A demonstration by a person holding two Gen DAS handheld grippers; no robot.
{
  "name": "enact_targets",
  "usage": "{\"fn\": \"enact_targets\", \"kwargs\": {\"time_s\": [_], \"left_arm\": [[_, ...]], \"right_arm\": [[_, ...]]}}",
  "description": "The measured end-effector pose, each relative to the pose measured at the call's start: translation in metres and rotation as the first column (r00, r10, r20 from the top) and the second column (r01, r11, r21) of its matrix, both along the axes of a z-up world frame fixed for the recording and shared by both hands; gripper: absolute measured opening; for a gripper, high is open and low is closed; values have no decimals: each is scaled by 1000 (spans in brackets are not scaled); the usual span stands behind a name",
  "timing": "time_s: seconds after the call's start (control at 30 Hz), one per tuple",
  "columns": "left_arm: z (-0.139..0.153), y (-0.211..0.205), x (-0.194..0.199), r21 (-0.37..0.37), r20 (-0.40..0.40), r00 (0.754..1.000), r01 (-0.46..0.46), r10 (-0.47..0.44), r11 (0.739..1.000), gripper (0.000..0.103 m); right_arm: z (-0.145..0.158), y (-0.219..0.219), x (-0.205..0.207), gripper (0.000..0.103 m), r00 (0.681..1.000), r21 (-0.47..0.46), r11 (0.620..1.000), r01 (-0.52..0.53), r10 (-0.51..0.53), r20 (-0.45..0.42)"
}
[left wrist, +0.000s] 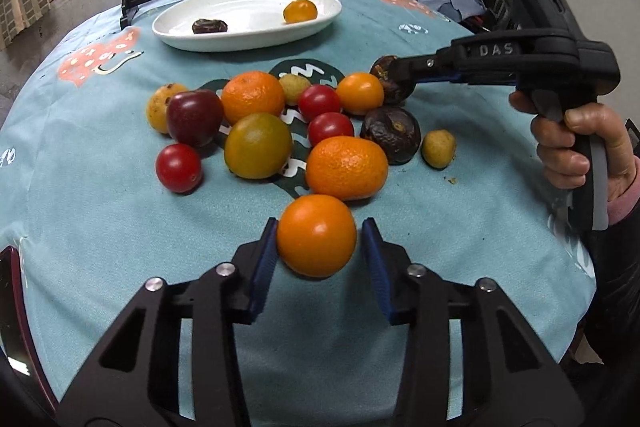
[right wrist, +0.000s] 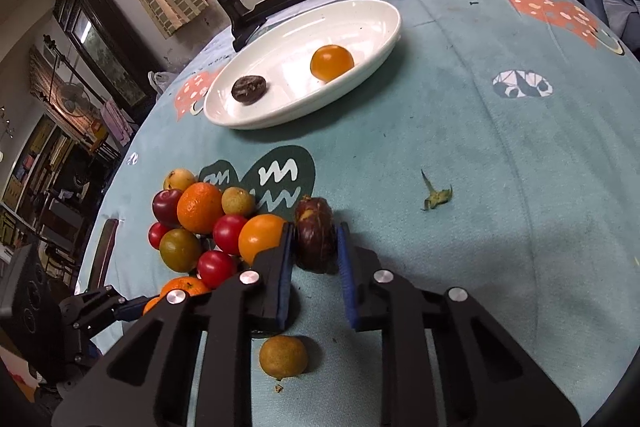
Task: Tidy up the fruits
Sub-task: 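Grasp an orange with the left gripper while the right gripper grasps a dark fruit, then carry both fruits over the white plate and release them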
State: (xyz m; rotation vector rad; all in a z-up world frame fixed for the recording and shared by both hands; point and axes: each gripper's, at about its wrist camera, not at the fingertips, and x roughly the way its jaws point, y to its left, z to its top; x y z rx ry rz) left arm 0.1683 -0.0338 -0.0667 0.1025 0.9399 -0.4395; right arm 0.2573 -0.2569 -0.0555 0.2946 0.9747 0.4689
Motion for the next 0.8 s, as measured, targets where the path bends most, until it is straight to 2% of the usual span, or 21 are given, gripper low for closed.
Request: {"fn": "enact_targets", "kwargs": {"time_s": [0.07, 0.3, 0.53, 0.7, 0.8], "left_arm": [[0, 1, 1, -2, -1, 1000, -4, 4, 1000, 38], [2, 5, 1, -28, -11, 1000, -3, 2, 1000, 38], [19, 19, 5, -113, -11, 1000, -14, 13, 994, 38], [31, 25, 13, -129, 13, 999, -31, 33, 991, 38], [35, 28, 22, -140, 2, 999, -43, 44, 989, 38]], "right_arm": [[1, 0, 0, 22, 1000, 6, 1000, 0, 0, 1], [2, -1, -2, 21, 1000, 28, 1000, -2, 2, 0], [3, -14, 0, 21, 1000, 155, 988, 13, -10, -20], [2, -18, 2, 21, 999, 252, 968, 3, 8, -44], [6, -14, 3, 21, 999, 255, 967, -6, 14, -31]]}}
